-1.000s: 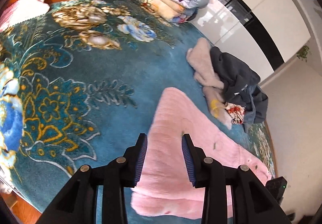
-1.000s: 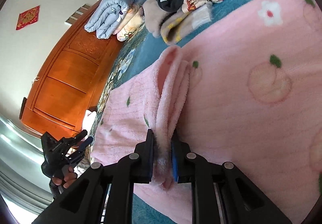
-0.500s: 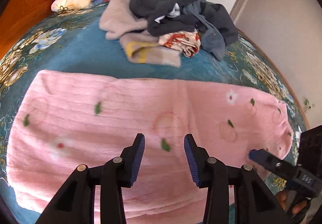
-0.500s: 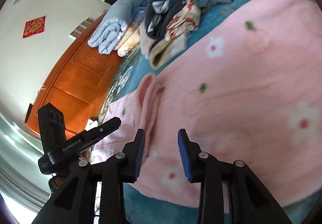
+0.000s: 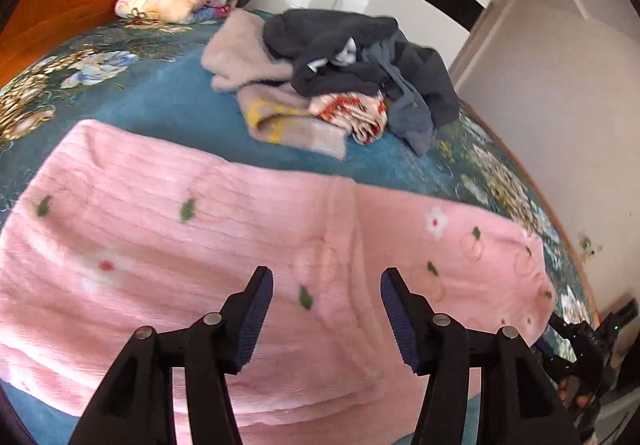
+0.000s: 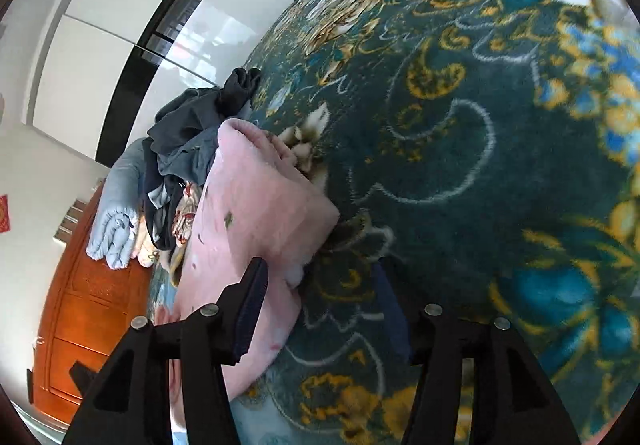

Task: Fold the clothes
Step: 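Release the folded pink garment with both grippers and lift away, then grasp the pink garment end with the right gripper while the left gripper grasps its other end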

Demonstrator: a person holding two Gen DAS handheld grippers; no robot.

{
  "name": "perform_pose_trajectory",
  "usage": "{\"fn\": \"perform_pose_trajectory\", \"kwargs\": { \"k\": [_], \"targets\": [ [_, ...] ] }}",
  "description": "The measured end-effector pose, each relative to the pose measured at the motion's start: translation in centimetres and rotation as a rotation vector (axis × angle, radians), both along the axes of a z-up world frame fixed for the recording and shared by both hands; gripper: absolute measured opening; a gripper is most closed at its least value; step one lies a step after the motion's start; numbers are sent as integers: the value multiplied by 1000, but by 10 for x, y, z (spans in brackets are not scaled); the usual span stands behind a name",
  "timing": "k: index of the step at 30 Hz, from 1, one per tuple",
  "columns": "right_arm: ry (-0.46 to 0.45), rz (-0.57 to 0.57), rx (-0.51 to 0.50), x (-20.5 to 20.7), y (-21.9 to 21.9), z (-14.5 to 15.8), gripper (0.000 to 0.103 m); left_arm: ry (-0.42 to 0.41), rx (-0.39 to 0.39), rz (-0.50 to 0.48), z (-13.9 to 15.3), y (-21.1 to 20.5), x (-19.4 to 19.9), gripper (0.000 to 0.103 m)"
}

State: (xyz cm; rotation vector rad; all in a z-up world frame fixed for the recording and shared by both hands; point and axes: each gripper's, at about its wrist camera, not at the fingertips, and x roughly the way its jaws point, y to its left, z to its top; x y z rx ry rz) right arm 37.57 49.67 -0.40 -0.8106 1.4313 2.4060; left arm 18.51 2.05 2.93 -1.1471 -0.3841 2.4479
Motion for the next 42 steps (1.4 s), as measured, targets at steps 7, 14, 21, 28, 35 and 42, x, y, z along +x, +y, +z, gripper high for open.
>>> {"fn": "perform_pose_trajectory", "kwargs": {
  "k": [7,14,21,28,35,42],
  "targets": [
    [155,-38,-149,-21,-8,-8,64,-6,196,268,-2,-119,12,65],
    [132,14,-134,-33,-34,-1,71,-29,321,337,-18,-166,18,65],
    [56,-36,-85,-52,-24,6,71,0,381,319,-20,-183,28,66],
    [15,-150,-145,-69,-13,3,73,13,435,339,-27,-207,38,68],
    [-37,-78,-12,-101,-47,48,18,10,457,359,-35,-229,41,68],
    [217,269,282,-163,-199,179,18,-19,448,369,-42,-236,40,68]
  ]
}}
